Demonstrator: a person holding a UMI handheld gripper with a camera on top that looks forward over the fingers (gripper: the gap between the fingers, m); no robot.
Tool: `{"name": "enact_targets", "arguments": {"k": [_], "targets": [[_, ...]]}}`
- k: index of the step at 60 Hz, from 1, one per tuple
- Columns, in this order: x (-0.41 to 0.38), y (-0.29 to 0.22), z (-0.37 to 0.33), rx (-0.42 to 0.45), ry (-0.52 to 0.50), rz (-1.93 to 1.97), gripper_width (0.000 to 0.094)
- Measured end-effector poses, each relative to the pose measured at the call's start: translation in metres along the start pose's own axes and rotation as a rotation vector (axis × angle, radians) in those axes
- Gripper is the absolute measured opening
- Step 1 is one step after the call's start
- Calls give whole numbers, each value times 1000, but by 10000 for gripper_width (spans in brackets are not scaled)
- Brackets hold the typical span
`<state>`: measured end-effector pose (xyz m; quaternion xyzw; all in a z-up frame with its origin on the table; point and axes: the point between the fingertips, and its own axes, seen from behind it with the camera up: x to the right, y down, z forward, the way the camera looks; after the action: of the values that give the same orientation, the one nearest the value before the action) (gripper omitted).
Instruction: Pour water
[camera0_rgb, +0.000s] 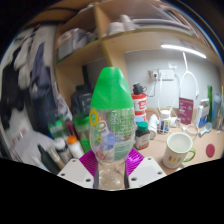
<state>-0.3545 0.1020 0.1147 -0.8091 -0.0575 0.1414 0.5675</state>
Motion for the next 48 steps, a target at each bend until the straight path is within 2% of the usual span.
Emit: {"name": "enact_targets", "arguments": {"k": [11,20,27,39,48], "targets": [[19,-63,-1,-7,-143,669,342],[26,-56,12,-119,-238,1232,341],[29,-58,17,-152,-304,1581,341],[31,-82,19,-155,-427,1937,340],[42,-97,25,-106,-449,2046,340]]}}
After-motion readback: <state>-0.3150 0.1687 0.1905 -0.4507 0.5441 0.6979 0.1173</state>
